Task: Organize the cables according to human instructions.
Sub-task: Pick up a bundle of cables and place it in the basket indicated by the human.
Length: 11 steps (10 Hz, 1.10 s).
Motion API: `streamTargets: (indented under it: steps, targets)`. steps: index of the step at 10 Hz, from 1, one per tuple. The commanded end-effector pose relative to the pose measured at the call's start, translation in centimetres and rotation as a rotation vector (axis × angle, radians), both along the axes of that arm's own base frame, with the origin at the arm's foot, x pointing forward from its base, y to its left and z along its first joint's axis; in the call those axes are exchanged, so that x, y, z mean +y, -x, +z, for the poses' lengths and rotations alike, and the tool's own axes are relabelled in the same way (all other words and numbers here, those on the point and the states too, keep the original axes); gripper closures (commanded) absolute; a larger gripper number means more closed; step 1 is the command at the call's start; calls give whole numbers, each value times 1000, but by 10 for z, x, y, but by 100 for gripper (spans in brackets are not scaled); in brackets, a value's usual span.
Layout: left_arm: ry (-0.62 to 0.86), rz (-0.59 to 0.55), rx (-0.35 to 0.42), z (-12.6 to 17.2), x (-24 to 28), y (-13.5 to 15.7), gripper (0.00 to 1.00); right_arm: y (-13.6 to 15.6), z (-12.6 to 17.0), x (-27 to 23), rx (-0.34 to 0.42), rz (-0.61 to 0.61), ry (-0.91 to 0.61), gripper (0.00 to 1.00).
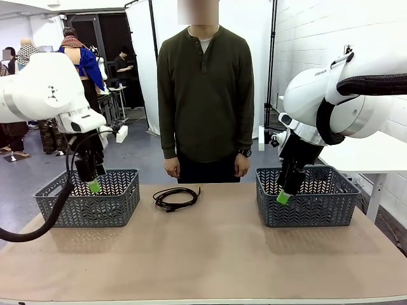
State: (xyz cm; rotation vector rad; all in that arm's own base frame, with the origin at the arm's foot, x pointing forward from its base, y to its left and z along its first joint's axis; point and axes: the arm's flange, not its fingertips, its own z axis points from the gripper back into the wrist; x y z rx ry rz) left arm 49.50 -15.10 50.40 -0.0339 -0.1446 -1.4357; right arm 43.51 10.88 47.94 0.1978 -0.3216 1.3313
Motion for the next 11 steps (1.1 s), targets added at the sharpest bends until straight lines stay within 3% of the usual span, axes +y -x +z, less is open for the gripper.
streamTargets:
  steps: [1, 5, 11]
  targets:
    - [33, -1, -21, -18, 0, 7, 0, -3, 0, 2, -2, -12, 7, 0]
    - [42, 24, -19, -34, -5, -4, 0, -3, 0, 2, -2, -12, 7, 0]
    - [3, -3, -11, -31, -6, 0, 0, -3, 0, 2, -2, -12, 7, 0]
